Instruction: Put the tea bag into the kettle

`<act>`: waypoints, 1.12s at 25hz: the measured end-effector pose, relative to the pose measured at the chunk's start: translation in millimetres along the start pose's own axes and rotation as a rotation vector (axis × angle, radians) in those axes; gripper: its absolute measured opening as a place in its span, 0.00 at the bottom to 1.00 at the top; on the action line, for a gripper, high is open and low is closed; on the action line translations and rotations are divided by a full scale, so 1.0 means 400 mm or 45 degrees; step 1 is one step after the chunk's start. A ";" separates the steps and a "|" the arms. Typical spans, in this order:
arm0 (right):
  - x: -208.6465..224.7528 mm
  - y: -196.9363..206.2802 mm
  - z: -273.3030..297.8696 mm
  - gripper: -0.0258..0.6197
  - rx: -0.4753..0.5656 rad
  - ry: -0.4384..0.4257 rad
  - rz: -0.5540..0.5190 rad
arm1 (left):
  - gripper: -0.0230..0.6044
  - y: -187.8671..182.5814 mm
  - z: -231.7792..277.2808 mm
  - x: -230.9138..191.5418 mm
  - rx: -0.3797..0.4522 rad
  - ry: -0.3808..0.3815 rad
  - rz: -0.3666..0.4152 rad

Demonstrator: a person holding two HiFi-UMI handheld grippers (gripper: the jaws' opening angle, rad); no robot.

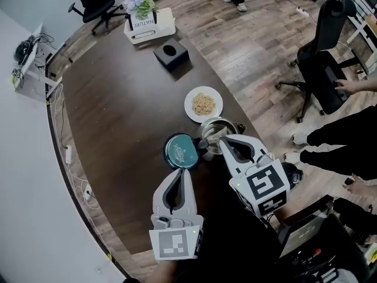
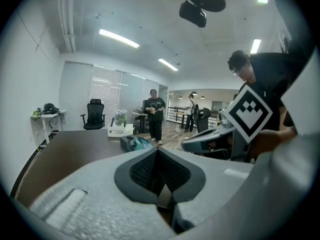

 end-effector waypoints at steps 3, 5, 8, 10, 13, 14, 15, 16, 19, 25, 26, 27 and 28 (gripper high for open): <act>0.002 0.009 0.016 0.05 -0.010 0.007 0.012 | 0.04 -0.001 0.004 -0.008 -0.004 -0.002 -0.015; -0.003 0.015 0.026 0.05 -0.022 0.006 0.028 | 0.04 0.003 0.002 -0.017 0.003 -0.006 -0.007; -0.005 0.021 0.031 0.05 -0.037 0.009 0.035 | 0.04 0.004 0.000 -0.026 0.000 -0.007 -0.013; 0.000 0.022 0.031 0.05 -0.044 0.019 0.031 | 0.04 0.002 0.003 -0.028 0.000 0.000 -0.019; 0.003 0.024 0.039 0.05 -0.049 0.023 0.024 | 0.04 0.005 0.009 -0.030 0.011 0.008 -0.042; 0.001 0.025 0.040 0.05 -0.050 0.021 0.023 | 0.04 0.006 0.009 -0.029 0.012 0.010 -0.046; -0.003 0.026 0.042 0.05 -0.051 0.016 0.023 | 0.04 0.006 0.007 -0.030 0.009 0.010 -0.043; -0.008 0.028 0.043 0.05 -0.052 0.009 0.022 | 0.04 0.007 0.004 -0.031 0.007 0.007 -0.038; -0.009 0.034 0.044 0.05 -0.053 0.006 0.018 | 0.04 0.010 0.004 -0.033 0.028 -0.001 -0.026; -0.006 0.035 0.050 0.05 -0.057 0.017 -0.004 | 0.04 0.015 -0.008 -0.049 -0.004 -0.016 -0.034; -0.008 0.036 0.050 0.05 -0.061 0.017 -0.005 | 0.04 0.015 -0.012 -0.052 -0.006 -0.023 -0.032; -0.009 0.038 0.048 0.05 -0.064 0.019 -0.006 | 0.04 0.014 -0.014 -0.054 -0.009 -0.030 -0.033; -0.009 0.041 0.048 0.05 -0.065 0.021 -0.007 | 0.04 0.013 -0.016 -0.057 -0.013 -0.037 -0.033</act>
Point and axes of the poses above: the fingertips, and each gripper's own axes: z forward along the fingers, x to its right, y out of its underside, the point moved 1 cm from there along -z, backward along the fingers, and after that the axes turned 15 degrees about z, right-handed, at the moved point
